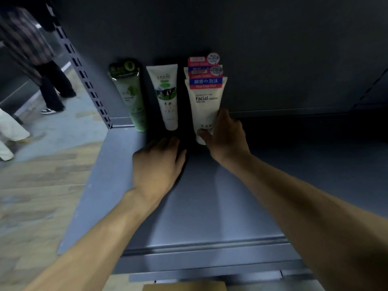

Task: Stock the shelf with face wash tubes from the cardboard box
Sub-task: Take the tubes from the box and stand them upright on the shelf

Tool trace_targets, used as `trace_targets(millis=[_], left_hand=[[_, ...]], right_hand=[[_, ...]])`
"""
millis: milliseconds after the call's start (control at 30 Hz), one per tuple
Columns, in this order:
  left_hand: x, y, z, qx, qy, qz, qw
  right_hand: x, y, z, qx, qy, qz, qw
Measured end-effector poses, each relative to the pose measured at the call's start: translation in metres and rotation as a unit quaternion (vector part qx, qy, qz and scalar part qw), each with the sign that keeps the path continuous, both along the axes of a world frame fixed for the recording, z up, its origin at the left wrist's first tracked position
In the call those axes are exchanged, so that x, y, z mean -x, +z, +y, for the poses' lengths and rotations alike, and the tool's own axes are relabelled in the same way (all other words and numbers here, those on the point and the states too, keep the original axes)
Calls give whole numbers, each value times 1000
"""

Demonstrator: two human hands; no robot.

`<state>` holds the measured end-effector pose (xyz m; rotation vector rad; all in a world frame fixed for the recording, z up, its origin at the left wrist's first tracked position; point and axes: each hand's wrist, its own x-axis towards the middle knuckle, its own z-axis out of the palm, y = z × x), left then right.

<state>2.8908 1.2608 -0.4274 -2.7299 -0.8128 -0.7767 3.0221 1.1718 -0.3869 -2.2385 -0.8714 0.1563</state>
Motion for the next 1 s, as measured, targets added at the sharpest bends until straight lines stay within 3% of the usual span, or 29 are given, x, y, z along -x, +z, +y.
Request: trace_targets(millis=[1000], left_hand=[[1, -8, 3, 4, -2, -44, 999]], right_hand=[[5, 3, 6, 18, -24, 1, 1000]])
